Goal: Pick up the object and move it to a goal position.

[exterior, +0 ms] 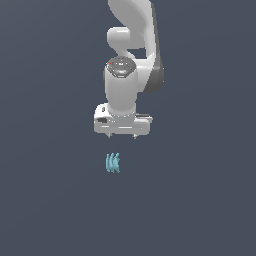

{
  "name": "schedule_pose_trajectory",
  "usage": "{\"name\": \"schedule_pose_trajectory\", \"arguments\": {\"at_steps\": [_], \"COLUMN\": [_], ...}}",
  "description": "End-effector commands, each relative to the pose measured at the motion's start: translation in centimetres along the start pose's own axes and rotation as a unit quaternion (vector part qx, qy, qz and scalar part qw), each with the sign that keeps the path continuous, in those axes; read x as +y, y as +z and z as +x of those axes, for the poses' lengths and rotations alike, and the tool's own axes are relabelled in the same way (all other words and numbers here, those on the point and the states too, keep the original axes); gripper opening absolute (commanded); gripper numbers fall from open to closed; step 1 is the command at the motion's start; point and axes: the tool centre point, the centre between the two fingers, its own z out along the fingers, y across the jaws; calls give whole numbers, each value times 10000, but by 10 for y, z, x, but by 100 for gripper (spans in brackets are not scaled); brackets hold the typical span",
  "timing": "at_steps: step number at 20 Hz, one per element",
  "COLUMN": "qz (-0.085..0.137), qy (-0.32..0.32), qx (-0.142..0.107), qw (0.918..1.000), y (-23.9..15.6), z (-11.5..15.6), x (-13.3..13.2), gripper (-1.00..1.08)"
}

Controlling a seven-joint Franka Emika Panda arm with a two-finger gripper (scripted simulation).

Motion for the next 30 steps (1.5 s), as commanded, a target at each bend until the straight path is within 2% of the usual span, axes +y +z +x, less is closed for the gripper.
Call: {"name": "schedule_pose_trajectory", "arguments": {"at_steps": [1, 9, 16, 23, 30], "qz": [0, -101, -93, -45, 48], "qy": [0, -124, -120, -93, -42], "qx": [0, 82, 77, 48, 5], "qw": [10000, 9998, 9999, 9999, 10000], "y": [0, -15, -11, 10, 47], "z": [0, 5, 8, 22, 43], "x": [0, 10, 11, 19, 33], "gripper": [100, 100, 100, 100, 100]}}
